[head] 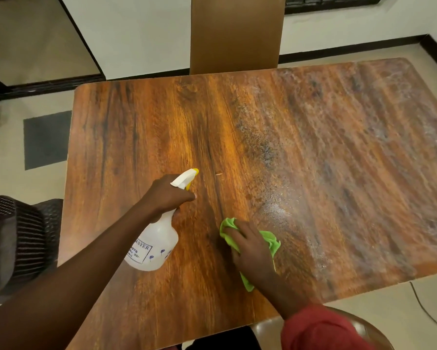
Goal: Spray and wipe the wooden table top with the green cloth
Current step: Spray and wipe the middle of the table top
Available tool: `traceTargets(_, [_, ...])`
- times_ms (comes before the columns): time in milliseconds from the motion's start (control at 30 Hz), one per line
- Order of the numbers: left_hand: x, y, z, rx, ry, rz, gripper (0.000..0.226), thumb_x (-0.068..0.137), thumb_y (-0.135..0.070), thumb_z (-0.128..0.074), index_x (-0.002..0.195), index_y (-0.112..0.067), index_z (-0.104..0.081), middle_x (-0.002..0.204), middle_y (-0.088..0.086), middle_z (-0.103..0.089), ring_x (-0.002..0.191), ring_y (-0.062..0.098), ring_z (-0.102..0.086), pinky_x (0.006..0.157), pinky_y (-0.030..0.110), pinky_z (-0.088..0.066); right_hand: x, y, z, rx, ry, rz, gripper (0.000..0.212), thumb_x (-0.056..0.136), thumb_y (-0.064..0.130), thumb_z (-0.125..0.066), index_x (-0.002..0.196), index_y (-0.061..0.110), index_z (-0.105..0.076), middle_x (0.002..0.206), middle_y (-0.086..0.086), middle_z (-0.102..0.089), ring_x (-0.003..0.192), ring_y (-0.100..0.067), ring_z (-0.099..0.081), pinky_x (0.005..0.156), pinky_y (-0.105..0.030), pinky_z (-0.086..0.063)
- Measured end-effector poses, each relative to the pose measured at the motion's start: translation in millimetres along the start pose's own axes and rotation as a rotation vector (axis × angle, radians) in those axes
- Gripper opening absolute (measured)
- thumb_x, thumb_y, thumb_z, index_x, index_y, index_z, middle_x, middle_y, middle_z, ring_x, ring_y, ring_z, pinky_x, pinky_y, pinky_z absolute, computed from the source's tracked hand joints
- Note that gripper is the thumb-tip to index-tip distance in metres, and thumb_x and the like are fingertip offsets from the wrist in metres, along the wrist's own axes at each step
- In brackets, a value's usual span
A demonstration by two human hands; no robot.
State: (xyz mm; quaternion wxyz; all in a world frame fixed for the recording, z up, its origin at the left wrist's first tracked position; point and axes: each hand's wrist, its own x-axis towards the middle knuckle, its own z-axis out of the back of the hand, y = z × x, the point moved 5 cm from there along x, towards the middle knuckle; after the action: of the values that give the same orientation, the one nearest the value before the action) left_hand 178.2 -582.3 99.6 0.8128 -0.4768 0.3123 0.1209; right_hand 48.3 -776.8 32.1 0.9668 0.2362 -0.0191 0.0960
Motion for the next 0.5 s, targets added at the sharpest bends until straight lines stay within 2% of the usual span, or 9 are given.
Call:
traceTargets(33, [1.8,-3.4,-3.1,-0.010,0.001,-0.005,0.040,0.079,-0.015,-0.074,0.115,-0.013,-0.057,0.077,0.008,-0.054,0.058,0.020,-0.053,0.051,0.028,-0.043,3.9,-10.3,5.0,-0.031,-0.016,-0.011,0.044,0.072,0.011,-0.070,0.116,0.017,-0.066,0.123,-0.009,-0.061,0.113,-0.027,-0.054,0.086,-0.039,-0.050])
traceTargets(133, [5.0,-12.5,-12.5,-0.028,0.014,-0.015,0.035,0.078,-0.016,-0.075,0.109,-0.013,-0.059,0.075,0.006,-0.054,0.060,0.020,-0.052,0.056,0.029,-0.042,24.7,-59.1,26.0,-0.035,-0.091,-0.337,0.044,0.079,0.012,-0.068,0.122,0.018,-0.062,0.131,-0.014,-0.055,0.121,-0.033,-0.049,0.096,-0.048,-0.045])
traceTargets(200, [8.0,-16.9,-14.9,-0.028,0.007,-0.023,0.033,0.077,-0.016,-0.076,0.105,-0.011,-0.061,0.074,0.007,-0.054,0.058,0.020,-0.051,0.057,0.030,-0.042,39.0,-86.1,39.8,0.014,-0.177,-0.482,0.039,0.083,0.011,-0.063,0.122,0.014,-0.062,0.129,-0.013,-0.054,0.120,-0.031,-0.046,0.095,-0.045,-0.045])
traceTargets(300, [12.0,-22.3,-21.1,-0.026,0.025,-0.014,0.025,0.078,-0.013,-0.075,0.097,-0.012,-0.059,0.070,0.007,-0.052,0.053,0.019,-0.051,0.053,0.028,-0.042,51.1,-84.2,40.2,-0.006,-0.224,-0.564,0.040,0.080,0.009,-0.062,0.120,0.011,-0.062,0.128,-0.013,-0.054,0.120,-0.029,-0.044,0.094,-0.043,-0.045])
traceTargets(367, [14.8,-25.8,-26.0,-0.027,0.038,-0.007,0.024,0.078,-0.012,-0.074,0.097,-0.013,-0.059,0.066,0.007,-0.052,0.046,0.019,-0.050,0.049,0.027,-0.042,54.5,-56.2,24.5,0.006,-0.160,-0.481,0.044,0.077,0.009,-0.065,0.120,0.011,-0.062,0.130,-0.014,-0.054,0.121,-0.033,-0.045,0.093,-0.045,-0.046])
traceTargets(500, [21.6,-31.2,-34.2,-0.046,0.046,0.019,0.036,0.077,-0.011,-0.074,0.111,-0.014,-0.061,0.063,0.007,-0.056,0.041,0.022,-0.050,0.048,0.028,-0.043,36.2,5.8,-5.1,0.006,0.024,-0.103,0.052,0.064,0.006,-0.073,0.115,0.013,-0.066,0.123,-0.010,-0.061,0.109,-0.030,-0.056,0.080,-0.040,-0.054])
